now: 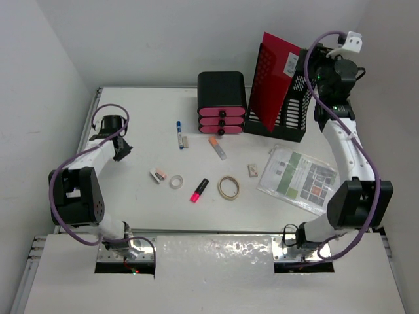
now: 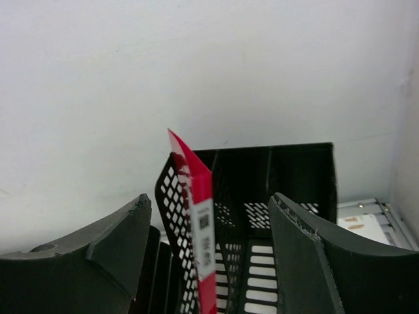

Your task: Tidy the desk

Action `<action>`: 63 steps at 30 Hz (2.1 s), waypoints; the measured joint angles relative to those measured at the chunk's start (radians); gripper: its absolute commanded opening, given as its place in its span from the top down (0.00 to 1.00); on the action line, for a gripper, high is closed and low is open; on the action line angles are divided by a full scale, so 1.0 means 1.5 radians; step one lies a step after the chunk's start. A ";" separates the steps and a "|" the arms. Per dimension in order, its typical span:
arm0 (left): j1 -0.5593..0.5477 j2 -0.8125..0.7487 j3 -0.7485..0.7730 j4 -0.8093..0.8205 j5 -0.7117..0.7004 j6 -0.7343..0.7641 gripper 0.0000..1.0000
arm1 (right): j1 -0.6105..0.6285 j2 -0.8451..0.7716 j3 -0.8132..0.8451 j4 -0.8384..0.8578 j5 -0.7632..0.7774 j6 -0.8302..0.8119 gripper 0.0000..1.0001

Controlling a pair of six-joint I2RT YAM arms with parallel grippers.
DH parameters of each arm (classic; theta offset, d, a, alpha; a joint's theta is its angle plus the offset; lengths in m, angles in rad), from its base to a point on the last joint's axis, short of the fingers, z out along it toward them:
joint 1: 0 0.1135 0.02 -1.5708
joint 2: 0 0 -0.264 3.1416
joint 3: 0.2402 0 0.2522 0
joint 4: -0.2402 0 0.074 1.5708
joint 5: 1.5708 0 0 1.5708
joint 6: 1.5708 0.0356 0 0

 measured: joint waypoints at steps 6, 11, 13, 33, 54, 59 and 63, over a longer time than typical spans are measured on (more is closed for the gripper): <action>0.000 0.000 -0.005 0.000 -0.003 0.000 0.92 | 0.000 0.092 0.088 -0.037 -0.042 0.011 0.30; 0.000 0.000 -0.005 0.000 -0.007 0.000 0.92 | 0.000 0.161 0.151 -0.090 -0.058 0.013 0.31; 0.000 0.000 -0.005 0.000 -0.008 0.000 0.92 | 0.000 0.186 0.187 -0.117 -0.067 0.013 0.34; 0.000 0.010 -0.005 0.000 -0.016 0.000 0.92 | 0.000 0.328 0.430 -0.341 -0.161 0.017 0.52; 0.000 0.010 -0.005 0.001 -0.010 0.000 0.92 | 0.015 0.256 0.345 -0.347 -0.187 -0.011 1.00; 0.000 0.010 -0.005 0.001 -0.007 0.000 0.92 | 0.058 0.117 0.189 -0.239 -0.153 -0.034 1.00; 0.000 0.010 -0.005 0.001 -0.007 0.000 0.92 | 0.096 0.042 0.076 -0.123 -0.117 -0.058 1.00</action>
